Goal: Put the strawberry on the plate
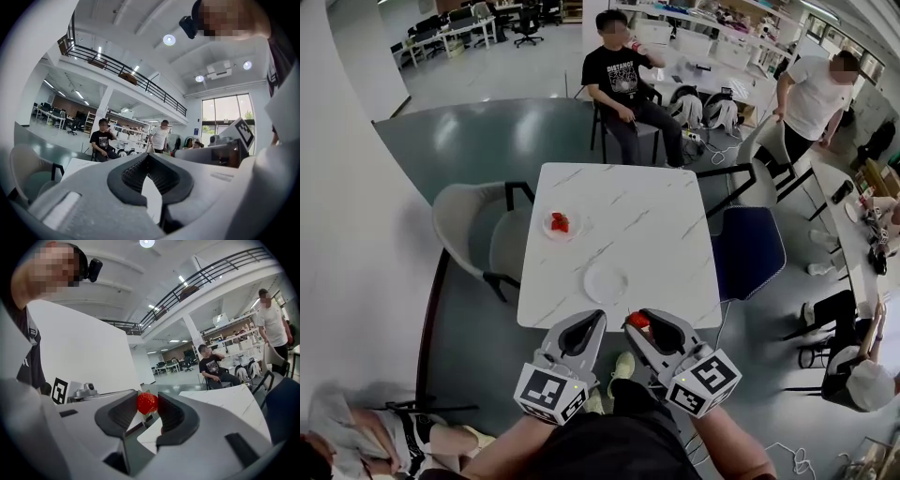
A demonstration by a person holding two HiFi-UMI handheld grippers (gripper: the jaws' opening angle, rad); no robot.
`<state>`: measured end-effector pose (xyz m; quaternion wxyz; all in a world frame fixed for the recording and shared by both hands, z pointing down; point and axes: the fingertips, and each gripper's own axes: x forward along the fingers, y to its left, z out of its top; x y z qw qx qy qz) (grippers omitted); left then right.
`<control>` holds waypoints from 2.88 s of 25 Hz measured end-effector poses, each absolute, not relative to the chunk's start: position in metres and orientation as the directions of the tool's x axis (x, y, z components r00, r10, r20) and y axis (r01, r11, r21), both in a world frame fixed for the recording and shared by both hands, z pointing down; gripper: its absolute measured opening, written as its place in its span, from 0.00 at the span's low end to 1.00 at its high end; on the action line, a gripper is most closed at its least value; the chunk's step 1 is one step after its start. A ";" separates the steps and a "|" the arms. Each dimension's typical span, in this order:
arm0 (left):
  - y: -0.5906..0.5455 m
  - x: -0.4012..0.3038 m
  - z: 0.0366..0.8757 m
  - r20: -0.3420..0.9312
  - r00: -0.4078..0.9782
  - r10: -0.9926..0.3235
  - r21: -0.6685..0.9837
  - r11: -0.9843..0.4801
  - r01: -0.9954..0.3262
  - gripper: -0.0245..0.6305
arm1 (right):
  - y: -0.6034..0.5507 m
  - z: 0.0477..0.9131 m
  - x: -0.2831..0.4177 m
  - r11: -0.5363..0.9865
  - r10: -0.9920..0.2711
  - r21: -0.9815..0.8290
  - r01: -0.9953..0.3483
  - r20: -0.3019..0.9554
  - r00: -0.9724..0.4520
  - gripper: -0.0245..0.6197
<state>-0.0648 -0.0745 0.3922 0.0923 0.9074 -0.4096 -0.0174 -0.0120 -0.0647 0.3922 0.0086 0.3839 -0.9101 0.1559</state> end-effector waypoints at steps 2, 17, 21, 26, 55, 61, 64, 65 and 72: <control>-0.093 -0.064 0.400 0.052 0.656 -0.753 0.187 -0.638 -0.747 0.05 | -0.084 0.402 -0.012 0.658 -0.689 -0.278 -0.700 0.154 -0.708 0.25; -0.234 -0.058 0.458 0.129 0.548 -0.826 0.202 -0.520 -0.830 0.05 | -0.226 0.531 -0.017 0.767 -0.478 -0.217 -0.603 0.433 -0.764 0.25; -0.255 -0.062 0.482 0.175 0.519 -0.837 0.209 -0.484 -0.850 0.05 | -0.244 0.585 -0.020 0.782 -0.409 -0.212 -0.586 0.534 -0.740 0.25; -0.269 -0.062 0.519 0.228 0.526 -0.819 0.245 -0.475 -0.845 0.05 | -0.253 0.632 -0.025 0.791 -0.362 -0.203 -0.577 0.605 -0.709 0.25; -0.289 -0.078 0.624 0.345 0.577 -0.740 0.264 -0.514 -0.816 0.05 | -0.256 0.775 -0.044 0.883 -0.247 -0.010 -0.468 0.840 -0.483 0.25; -0.287 -0.077 0.615 0.347 0.581 -0.736 0.256 -0.522 -0.814 0.05 | -0.253 0.760 -0.041 0.871 -0.225 -0.053 -0.488 0.841 -0.492 0.28; -0.282 -0.074 0.606 0.347 0.591 -0.729 0.249 -0.535 -0.807 0.05 | -0.249 0.738 -0.040 0.850 -0.223 -0.104 -0.517 0.817 -0.532 0.28; -0.281 -0.072 0.603 0.350 0.594 -0.725 0.246 -0.541 -0.804 0.05 | -0.248 0.729 -0.041 0.841 -0.229 -0.121 -0.528 0.803 -0.550 0.28; -0.271 -0.066 0.579 0.374 0.599 -0.708 0.248 -0.546 -0.801 0.05 | -0.247 0.652 -0.045 0.754 -0.291 -0.299 -0.585 0.647 -0.705 0.27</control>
